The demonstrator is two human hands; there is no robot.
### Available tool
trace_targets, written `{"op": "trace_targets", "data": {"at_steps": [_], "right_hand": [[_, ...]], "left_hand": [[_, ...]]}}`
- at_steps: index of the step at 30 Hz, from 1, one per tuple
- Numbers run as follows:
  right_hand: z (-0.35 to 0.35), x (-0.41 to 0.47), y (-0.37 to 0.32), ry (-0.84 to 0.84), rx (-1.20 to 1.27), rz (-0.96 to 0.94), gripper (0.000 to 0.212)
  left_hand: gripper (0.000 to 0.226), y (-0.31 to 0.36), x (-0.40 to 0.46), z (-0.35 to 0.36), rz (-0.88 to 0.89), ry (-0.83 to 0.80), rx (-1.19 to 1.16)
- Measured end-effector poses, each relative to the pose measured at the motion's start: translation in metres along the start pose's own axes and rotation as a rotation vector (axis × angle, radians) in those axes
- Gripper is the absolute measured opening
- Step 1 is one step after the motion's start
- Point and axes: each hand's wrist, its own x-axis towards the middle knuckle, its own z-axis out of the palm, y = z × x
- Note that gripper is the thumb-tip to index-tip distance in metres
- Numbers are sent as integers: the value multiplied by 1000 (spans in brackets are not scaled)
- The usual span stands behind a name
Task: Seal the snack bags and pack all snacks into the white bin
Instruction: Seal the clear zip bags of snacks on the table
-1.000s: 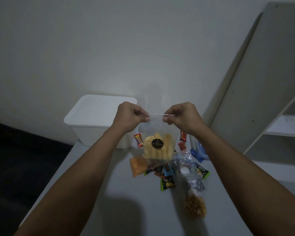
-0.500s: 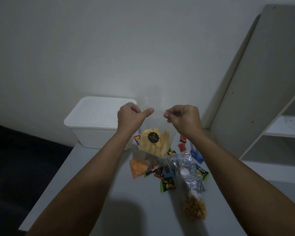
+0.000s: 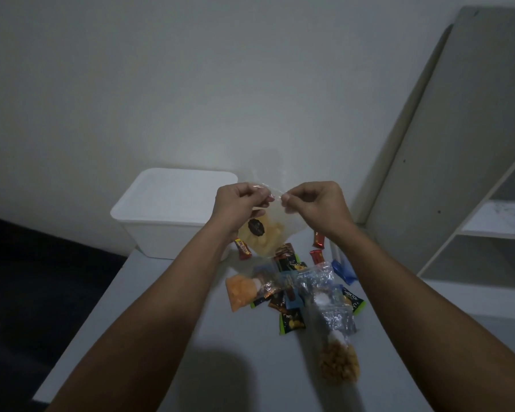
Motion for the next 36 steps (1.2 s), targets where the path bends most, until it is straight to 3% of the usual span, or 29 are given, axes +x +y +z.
{"op": "trace_targets", "data": {"at_steps": [5,16,22,32,36], "right_hand": [[0,4,-1,-43,63,76,12],[-3,3,4,-86,-213,-31,7],[10,0,4,-15,-275,-81,9],[9,2,4,28,-44,110,10],[8,2,7,-17,-136,28,9]], "left_hand": [[16,2,1,0,65,1,83],[12,-3,7,-5,-38,164,-35],[11,-7,0,8,-159,43,63],[7,-12,2,8,-93,-30,69],[7,-10,6,4,-156,101,3]]}}
